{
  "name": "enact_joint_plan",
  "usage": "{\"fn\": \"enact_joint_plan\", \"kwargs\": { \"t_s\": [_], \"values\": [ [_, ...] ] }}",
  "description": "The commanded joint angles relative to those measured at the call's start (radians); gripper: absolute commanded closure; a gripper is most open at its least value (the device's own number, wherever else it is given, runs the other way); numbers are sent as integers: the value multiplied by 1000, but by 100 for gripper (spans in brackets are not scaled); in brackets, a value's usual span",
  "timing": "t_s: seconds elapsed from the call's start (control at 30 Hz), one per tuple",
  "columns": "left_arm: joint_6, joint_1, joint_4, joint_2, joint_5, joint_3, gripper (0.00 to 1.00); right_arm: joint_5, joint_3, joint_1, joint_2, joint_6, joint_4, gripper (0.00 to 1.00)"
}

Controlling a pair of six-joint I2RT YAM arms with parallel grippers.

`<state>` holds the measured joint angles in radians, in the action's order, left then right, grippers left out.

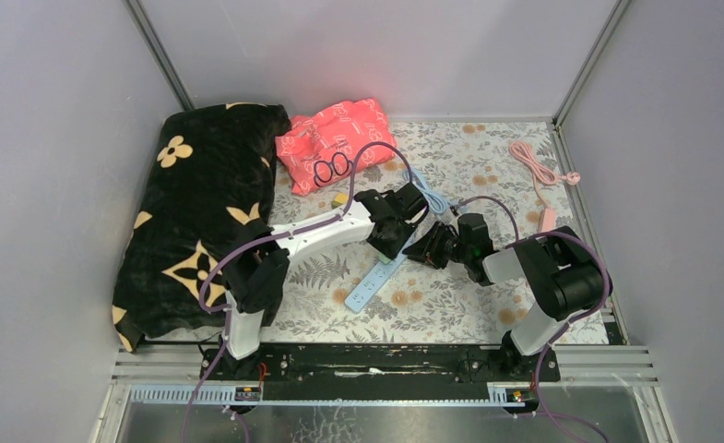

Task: Insert the plug
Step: Insert the plug into the socket.

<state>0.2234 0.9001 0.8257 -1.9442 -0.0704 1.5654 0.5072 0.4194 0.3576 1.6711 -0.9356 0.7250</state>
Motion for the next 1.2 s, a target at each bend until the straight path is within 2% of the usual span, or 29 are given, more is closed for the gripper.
{"fn": "enact_joint_plan", "kwargs": {
  "t_s": [0.0, 0.17, 0.43, 0.87, 1.17],
  "values": [
    [31, 27, 16, -35, -39, 7, 100, -73, 7, 19, 44, 57, -113, 64],
    [48, 49, 16, -55, -65, -5, 100, -76, 13, 23, 48, 59, -116, 65],
    [33, 51, -9, -76, -26, -20, 100, -81, 24, 40, 53, 63, -131, 65],
    [36, -15, -78, -23, 8, -146, 100, -78, 28, 45, 50, 72, -136, 65],
    [61, 26, -81, -64, -6, -135, 100, -81, 30, 46, 44, 76, -143, 65]
  ]
}}
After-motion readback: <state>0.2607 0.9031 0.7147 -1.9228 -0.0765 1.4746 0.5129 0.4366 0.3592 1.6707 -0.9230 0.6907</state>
